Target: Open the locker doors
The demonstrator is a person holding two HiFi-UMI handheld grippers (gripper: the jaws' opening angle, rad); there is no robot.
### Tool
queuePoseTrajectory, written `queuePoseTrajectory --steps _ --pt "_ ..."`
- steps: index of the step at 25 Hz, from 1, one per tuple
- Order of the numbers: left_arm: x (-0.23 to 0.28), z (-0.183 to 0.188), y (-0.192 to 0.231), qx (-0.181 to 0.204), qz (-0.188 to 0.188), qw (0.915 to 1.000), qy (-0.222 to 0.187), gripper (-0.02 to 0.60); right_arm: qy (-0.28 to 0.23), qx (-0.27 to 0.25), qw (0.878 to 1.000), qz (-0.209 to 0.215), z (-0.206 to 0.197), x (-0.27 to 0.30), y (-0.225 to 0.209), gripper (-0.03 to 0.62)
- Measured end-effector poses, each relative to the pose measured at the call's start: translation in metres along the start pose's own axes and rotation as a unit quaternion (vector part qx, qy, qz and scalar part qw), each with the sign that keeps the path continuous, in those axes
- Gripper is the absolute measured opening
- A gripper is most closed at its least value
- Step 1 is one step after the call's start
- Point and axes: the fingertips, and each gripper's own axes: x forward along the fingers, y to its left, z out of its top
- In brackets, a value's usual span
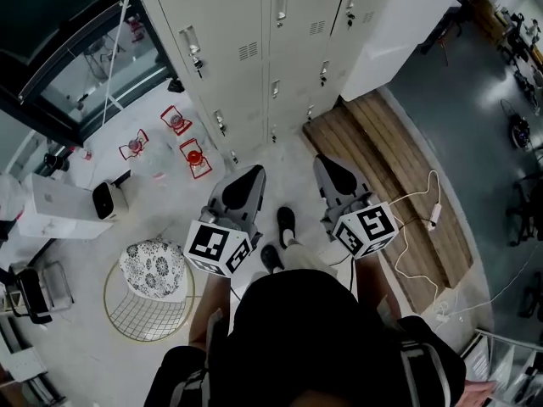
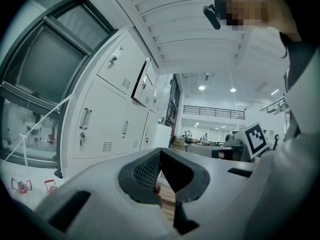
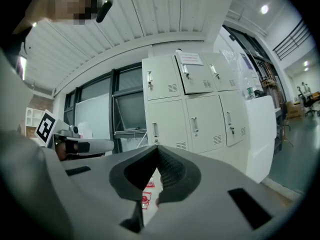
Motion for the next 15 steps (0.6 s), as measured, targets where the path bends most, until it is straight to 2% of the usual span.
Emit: queuePoseTrajectory --steps 10,15 --pt "-0.004 0.014 0.074 0.003 0.091 0.9958 -0.002 0.018 0.0 -0.008 0.996 0.086 0.009 0.1 0.014 0.003" --pt "0.006 0.035 0.106 0.005 0.126 0.9917 -0.023 0.017 -0.008 -0.009 0.991 0.136 0.025 0.146 0.017 0.005"
